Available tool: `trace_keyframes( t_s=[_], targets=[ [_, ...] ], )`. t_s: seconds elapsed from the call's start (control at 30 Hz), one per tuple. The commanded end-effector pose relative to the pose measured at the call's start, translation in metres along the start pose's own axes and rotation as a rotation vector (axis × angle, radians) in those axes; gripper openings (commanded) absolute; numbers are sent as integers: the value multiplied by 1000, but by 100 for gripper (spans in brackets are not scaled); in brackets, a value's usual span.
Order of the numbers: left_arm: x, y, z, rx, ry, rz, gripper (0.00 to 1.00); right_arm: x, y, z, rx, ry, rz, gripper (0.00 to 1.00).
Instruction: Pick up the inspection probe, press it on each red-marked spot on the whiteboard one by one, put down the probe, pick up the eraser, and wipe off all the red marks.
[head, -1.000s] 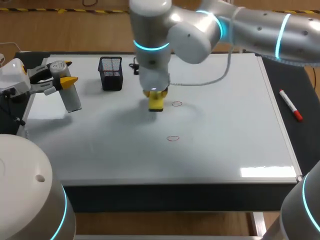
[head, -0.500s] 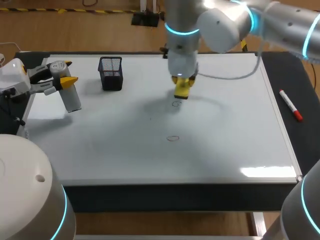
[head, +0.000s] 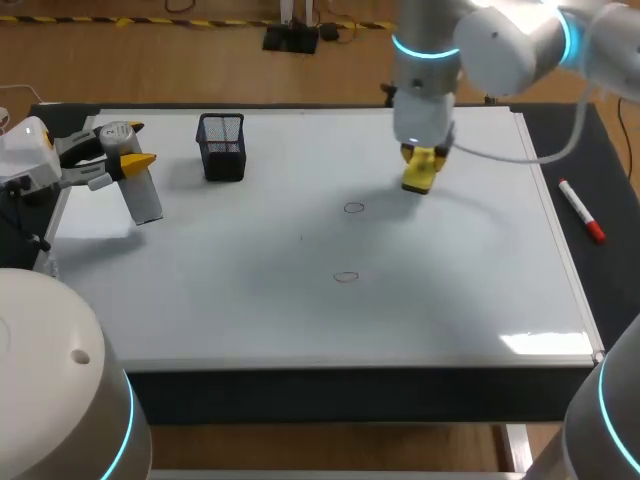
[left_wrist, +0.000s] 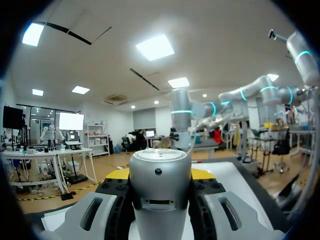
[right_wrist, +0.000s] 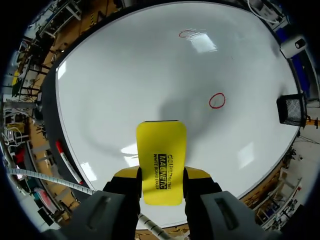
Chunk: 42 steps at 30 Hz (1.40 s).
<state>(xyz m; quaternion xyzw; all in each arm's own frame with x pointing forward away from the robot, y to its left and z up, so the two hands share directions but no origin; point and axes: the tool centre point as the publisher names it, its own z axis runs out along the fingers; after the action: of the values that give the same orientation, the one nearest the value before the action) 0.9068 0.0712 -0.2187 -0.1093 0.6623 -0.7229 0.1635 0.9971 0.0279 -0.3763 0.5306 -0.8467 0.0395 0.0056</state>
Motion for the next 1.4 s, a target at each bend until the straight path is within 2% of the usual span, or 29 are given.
trace_keyframes(
  t_s=[0.03, 0.33, 0.6, 0.8, 1.23, 1.4],
  targets=[
    [0, -1, 0, 1, 1, 1, 0, 26, -8, 2, -11, -5, 21, 0],
    [0, -1, 0, 1, 1, 1, 0, 67, -24, 10, -29, -3, 124, 0],
    [0, -1, 0, 1, 1, 1, 0, 87, -29, 16, -40, 14, 169, 0],
    [0, -1, 0, 1, 1, 1, 0, 94, -30, 17, -52, 32, 197, 0],
    [0, -1, 0, 1, 1, 1, 0, 94, -30, 17, -52, 32, 197, 0],
    [7, -2, 7, -10, 13, -15, 0, 94, -30, 17, -52, 32, 197, 0]
  ],
)
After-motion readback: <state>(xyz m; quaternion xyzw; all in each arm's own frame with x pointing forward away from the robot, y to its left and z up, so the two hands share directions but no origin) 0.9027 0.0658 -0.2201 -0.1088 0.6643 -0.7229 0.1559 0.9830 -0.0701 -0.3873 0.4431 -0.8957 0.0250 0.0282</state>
